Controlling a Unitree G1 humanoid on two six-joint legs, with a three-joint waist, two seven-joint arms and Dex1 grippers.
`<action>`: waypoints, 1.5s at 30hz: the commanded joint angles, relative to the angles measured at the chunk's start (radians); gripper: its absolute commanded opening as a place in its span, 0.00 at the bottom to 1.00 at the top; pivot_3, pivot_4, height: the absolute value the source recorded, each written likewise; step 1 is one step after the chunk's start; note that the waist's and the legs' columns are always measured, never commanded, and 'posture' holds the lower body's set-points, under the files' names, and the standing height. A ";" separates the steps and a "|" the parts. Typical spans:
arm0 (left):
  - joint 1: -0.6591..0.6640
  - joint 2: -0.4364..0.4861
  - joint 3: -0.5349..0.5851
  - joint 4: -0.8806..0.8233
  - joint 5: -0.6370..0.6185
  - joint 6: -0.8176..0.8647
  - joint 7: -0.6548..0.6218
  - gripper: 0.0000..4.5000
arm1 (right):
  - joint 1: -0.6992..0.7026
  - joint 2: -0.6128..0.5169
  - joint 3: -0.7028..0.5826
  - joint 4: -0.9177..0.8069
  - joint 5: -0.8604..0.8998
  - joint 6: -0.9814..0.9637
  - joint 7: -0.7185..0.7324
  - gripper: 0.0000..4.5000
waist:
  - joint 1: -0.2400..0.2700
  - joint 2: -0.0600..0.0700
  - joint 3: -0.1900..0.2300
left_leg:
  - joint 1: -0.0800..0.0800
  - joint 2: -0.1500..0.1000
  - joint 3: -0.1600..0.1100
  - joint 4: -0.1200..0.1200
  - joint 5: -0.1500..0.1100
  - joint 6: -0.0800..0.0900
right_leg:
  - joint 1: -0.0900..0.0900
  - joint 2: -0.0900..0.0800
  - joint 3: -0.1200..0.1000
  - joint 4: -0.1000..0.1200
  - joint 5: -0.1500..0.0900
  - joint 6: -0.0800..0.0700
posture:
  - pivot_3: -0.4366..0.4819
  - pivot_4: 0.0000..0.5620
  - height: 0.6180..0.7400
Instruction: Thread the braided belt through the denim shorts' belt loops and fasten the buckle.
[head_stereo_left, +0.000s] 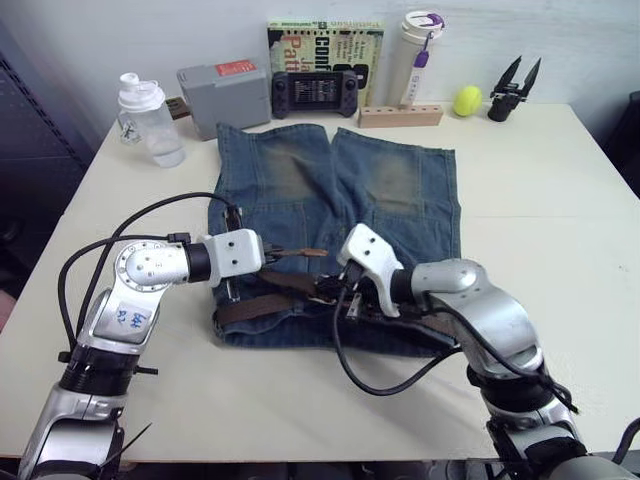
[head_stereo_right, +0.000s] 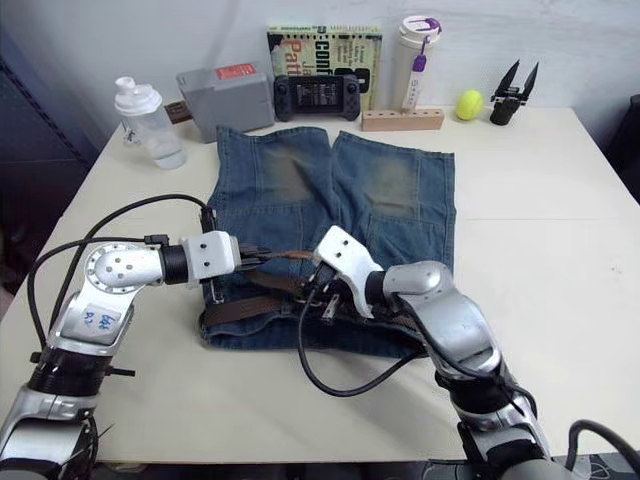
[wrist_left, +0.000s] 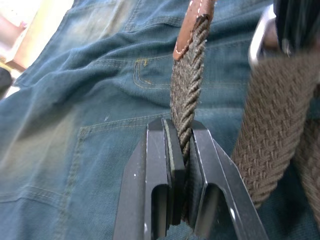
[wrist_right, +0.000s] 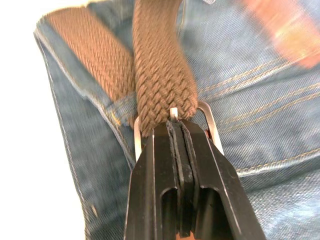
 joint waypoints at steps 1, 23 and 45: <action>0.034 -0.001 0.007 -0.082 0.009 0.014 0.045 0.00 | 0.050 -0.034 -0.071 -0.156 0.069 0.031 -0.036 0.01 | 0.003 0.000 0.000 | 0.000 0.000 0.000 0.000 0.000 0.000 | 0.000 0.000 0.000 0.000 0.000 0.000 | 0.48 0.27 0.92; 0.028 0.014 -0.005 -0.091 -0.034 0.039 0.026 0.00 | 0.265 -0.276 0.136 -0.265 0.036 -0.261 -0.242 0.98 | 0.002 -0.001 0.001 | 0.000 0.000 0.002 0.000 0.000 0.000 | 0.000 0.000 0.000 -0.001 0.000 0.000 | 0.48 0.27 0.92; -0.114 0.042 0.032 0.002 -0.077 0.052 0.013 0.00 | 0.398 -0.246 0.236 -0.221 -0.235 -0.498 -0.440 0.98 | 0.002 -0.002 0.002 | 0.000 0.000 0.003 0.000 0.000 0.000 | 0.000 0.001 0.000 -0.002 0.000 0.000 | 0.48 0.27 0.92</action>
